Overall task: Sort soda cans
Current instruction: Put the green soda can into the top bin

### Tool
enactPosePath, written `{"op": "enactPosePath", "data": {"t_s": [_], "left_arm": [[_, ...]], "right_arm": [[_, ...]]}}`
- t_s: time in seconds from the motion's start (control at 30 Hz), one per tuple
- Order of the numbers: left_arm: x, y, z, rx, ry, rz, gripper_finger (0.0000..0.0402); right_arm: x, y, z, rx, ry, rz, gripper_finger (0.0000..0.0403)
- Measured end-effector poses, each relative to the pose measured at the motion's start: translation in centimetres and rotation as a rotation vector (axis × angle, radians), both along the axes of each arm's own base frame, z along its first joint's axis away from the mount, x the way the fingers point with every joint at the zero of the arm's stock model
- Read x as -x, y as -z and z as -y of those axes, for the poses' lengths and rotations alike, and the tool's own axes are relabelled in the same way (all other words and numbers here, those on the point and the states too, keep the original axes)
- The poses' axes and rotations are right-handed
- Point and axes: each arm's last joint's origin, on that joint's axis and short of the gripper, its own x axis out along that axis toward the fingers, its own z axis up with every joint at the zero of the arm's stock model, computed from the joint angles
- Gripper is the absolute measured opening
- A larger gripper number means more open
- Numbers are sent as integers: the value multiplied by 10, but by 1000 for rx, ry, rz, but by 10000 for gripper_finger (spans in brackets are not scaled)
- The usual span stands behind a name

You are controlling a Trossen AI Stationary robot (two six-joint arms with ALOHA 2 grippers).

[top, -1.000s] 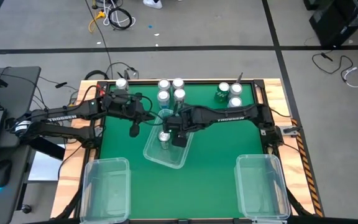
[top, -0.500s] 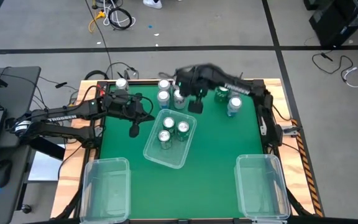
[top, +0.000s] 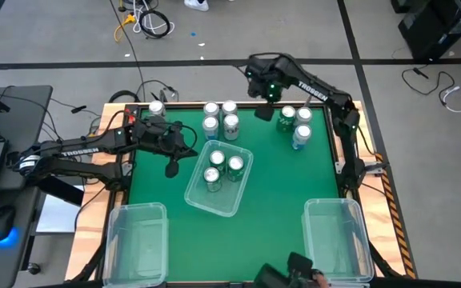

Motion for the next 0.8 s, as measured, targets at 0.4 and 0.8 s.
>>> {"op": "enactPosePath", "data": {"t_s": [0.4,0.8], "left_arm": [[0,0,0,0,-1,4,1],[0,0,0,21,-13,4,1]], "right_arm": [[65,28,-17,32,16,36,336],[84,58,-4,103,81,31,350]]}}
